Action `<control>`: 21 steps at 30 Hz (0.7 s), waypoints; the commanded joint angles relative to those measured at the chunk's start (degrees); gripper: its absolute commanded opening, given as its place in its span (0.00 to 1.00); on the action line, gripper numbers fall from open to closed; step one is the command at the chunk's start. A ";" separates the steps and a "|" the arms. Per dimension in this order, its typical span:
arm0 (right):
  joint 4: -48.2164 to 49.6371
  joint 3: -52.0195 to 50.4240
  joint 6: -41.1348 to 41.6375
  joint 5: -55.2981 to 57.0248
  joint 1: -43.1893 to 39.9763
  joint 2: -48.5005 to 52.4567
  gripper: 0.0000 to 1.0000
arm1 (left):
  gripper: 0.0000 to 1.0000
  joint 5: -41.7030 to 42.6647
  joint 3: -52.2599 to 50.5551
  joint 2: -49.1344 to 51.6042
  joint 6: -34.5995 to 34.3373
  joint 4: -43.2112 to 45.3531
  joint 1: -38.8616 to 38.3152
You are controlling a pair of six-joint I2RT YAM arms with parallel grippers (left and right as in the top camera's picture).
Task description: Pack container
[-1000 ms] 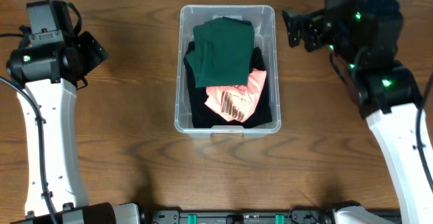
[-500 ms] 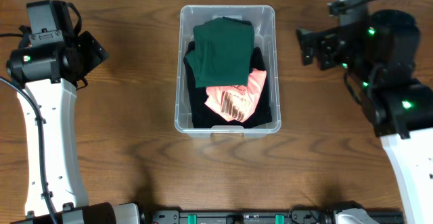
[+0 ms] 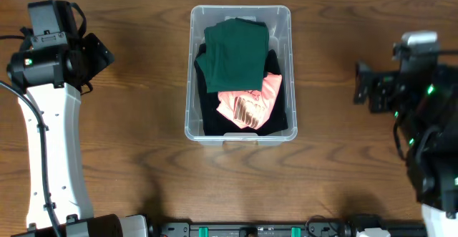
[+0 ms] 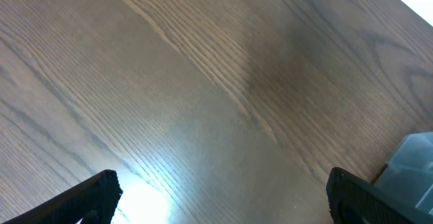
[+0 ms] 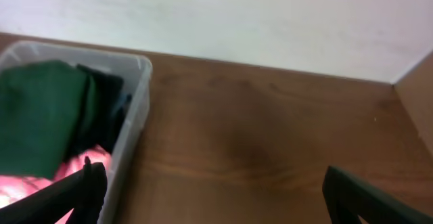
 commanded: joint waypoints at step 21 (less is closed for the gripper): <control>9.75 -49.46 8.72 2.91 -0.42 -50.16 0.99 | 0.98 -0.48 0.28 -0.02 0.96 0.02 0.20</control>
